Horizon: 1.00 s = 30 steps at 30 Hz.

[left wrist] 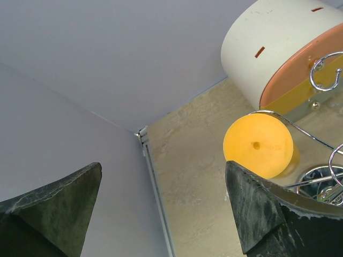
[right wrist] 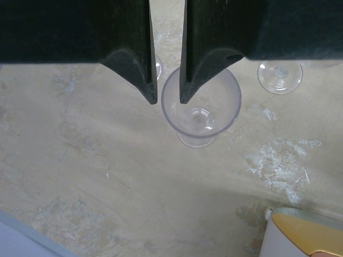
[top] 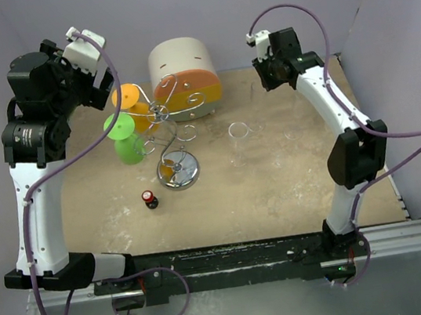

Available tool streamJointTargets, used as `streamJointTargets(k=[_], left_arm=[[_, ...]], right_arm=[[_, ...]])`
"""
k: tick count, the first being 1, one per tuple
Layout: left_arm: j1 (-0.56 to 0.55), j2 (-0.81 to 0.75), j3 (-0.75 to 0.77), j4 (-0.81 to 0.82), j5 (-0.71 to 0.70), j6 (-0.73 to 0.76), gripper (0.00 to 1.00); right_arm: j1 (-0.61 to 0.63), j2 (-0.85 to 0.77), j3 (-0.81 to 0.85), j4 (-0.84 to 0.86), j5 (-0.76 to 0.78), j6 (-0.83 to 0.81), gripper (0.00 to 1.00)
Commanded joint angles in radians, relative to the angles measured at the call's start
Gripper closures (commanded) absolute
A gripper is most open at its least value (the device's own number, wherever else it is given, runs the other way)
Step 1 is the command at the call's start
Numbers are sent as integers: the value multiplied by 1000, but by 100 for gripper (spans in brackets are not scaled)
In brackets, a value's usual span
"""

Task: Place the wine glass upside down on the wine glass rack

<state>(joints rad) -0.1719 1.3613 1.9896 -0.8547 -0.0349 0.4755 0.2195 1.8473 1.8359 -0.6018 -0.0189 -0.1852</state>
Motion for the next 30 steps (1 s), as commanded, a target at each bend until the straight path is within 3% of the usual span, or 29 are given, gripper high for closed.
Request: streamJointTargets(k=[1, 15, 30], left_arm=[[-5, -17, -5, 38, -9, 8, 1], [-5, -32, -62, 69, -6, 26, 1], [-5, -41, -80, 82, 10, 24, 1]], right_arm=[[-3, -6, 21, -1, -16, 2, 75], [-8, 37, 66, -7, -13, -7, 90], [-12, 69, 104, -65, -21, -12, 87]])
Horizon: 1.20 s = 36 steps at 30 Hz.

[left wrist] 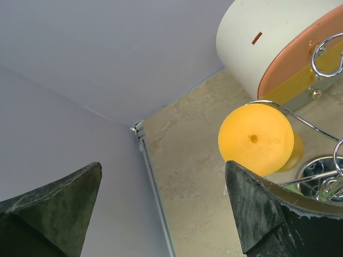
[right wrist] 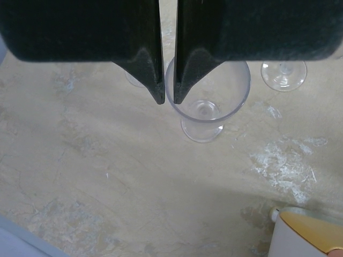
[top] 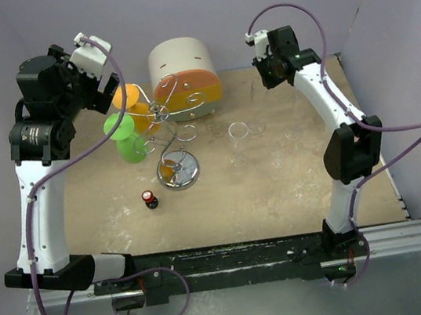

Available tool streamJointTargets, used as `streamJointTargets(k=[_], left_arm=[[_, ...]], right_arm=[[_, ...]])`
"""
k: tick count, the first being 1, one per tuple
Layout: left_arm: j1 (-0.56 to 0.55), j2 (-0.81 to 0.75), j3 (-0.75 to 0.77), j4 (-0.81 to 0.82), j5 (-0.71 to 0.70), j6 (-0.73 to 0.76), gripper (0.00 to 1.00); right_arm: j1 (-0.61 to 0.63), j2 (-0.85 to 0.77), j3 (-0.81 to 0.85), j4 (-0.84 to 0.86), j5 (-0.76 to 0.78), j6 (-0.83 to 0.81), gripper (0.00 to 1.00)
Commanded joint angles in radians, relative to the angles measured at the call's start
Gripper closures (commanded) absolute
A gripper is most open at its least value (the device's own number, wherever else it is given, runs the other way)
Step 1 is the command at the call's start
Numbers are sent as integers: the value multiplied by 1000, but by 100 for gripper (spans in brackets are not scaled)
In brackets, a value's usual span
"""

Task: Place the wine glass upside down on the wine glass rack

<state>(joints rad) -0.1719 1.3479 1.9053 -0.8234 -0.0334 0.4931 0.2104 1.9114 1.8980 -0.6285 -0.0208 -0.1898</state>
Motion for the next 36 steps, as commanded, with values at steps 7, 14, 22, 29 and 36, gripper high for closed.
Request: streamJointTargets(k=[7, 14, 22, 29, 36], left_arm=[[-5, -26, 7, 56, 12, -1, 1], [-5, -14, 7, 59, 19, -37, 1], [-5, -14, 16, 62, 107, -97, 1], [-5, -17, 46, 83, 267, -234, 1], [-79, 50, 113, 162, 450, -405, 0]], right_arm=[[-3, -5, 54, -56, -30, -4, 93], [-7, -88, 69, -34, -21, 7, 100], [-17, -223, 74, 16, 3, 9, 100], [-17, -342, 100, 70, 15, 13, 100], [-16, -442, 141, 182, -22, 14, 100]])
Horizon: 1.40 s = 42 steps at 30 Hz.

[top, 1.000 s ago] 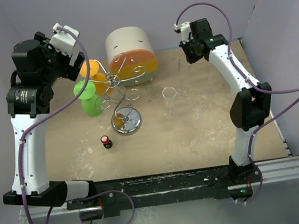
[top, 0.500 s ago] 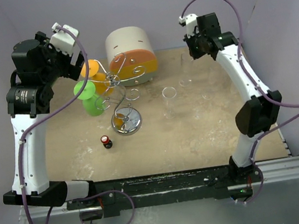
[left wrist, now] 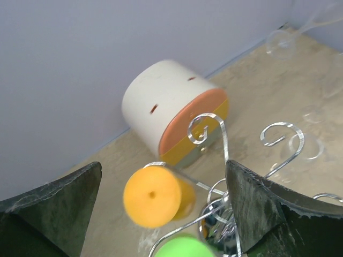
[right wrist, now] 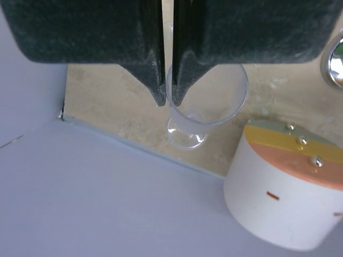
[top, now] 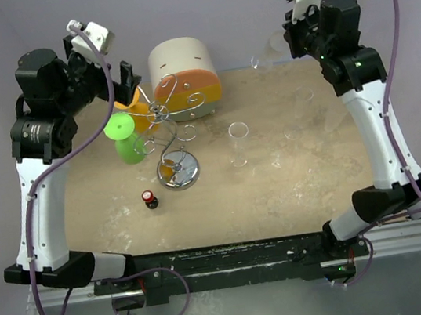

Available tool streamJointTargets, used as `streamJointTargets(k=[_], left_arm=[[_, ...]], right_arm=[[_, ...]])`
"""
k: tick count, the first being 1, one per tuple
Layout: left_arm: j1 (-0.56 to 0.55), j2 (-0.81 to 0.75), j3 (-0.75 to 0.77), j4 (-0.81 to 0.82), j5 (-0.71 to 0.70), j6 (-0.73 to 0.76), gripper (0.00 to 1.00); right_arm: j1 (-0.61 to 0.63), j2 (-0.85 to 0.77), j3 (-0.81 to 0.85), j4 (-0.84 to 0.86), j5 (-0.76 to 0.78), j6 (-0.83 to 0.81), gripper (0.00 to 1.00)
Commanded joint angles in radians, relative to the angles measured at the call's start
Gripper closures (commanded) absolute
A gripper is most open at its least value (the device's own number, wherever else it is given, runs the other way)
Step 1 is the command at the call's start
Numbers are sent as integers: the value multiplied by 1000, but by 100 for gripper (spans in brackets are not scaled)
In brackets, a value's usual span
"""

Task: Place the wine glass upside down on the wine glass rack

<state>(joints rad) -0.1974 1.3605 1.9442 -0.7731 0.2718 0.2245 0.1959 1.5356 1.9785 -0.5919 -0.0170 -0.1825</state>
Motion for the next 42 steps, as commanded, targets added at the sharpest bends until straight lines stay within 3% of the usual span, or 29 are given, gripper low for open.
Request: streamJointTargets(k=[1, 11, 23, 34, 42], left_arm=[[-63, 49, 80, 127, 163, -164, 0], [-101, 209, 157, 311, 347, -488, 5], [-121, 315, 151, 419, 376, -624, 5], [-123, 390, 170, 372, 441, -722, 24], [-122, 407, 148, 386, 516, -783, 45]], right_arm=[[-1, -78, 65, 159, -45, 17, 100], [-1, -130, 129, 218, -264, 139, 100], [-2, -137, 132, 237, -530, 235, 100], [-1, -127, 132, 252, -614, 270, 100], [-1, -135, 100, 263, -625, 284, 100]])
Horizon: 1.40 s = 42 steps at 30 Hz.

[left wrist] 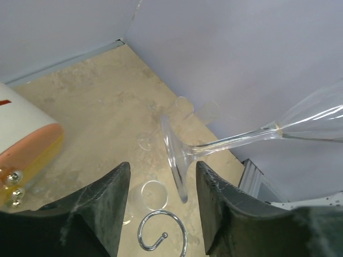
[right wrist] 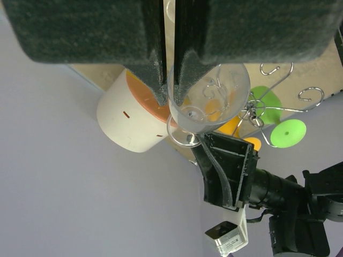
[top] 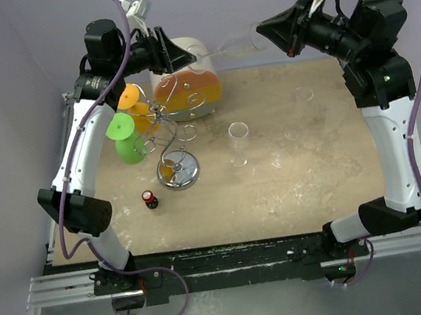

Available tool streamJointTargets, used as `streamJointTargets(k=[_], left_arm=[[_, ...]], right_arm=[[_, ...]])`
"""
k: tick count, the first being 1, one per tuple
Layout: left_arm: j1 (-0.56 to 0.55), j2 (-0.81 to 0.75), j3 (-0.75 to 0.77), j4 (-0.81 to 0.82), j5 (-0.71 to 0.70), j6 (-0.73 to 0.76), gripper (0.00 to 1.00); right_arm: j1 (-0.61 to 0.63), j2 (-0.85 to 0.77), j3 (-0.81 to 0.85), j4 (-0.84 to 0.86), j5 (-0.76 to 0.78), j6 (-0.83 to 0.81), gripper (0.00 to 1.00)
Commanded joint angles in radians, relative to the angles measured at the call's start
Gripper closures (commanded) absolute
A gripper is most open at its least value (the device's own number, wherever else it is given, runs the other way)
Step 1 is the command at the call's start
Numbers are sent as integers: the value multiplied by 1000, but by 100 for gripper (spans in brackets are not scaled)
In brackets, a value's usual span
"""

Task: Place the wine glass upside down on the wine glass rack

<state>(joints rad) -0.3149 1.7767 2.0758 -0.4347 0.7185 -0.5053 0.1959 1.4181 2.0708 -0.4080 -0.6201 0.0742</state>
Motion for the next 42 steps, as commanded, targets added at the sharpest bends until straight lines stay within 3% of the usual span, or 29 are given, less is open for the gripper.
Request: streamJointTargets(k=[1, 5, 12, 16, 20, 23, 34, 42], left_arm=[[-5, -5, 17, 48, 79, -60, 50], [-5, 3, 18, 52, 106, -80, 63], [-3, 7, 27, 47, 123, -86, 71], [-5, 9, 33, 48, 136, -91, 82], [-3, -4, 32, 53, 136, -90, 100], [-1, -25, 29, 62, 117, -80, 100], [120, -87, 26, 133, 100, -141, 100], [294, -132, 33, 143, 74, -116, 100]], right_arm=[[-1, -18, 6, 80, -22, 26, 100], [-1, -18, 3, 79, -16, 21, 100], [-1, -21, -8, 84, -11, 15, 100], [-1, -22, -14, 87, -9, 15, 100], [-1, -27, -30, 88, -7, 6, 100], [-1, -36, -48, 83, -5, -14, 100], [-1, -72, -65, 32, 42, -93, 52], [-3, -96, -69, -3, 141, -132, 37]])
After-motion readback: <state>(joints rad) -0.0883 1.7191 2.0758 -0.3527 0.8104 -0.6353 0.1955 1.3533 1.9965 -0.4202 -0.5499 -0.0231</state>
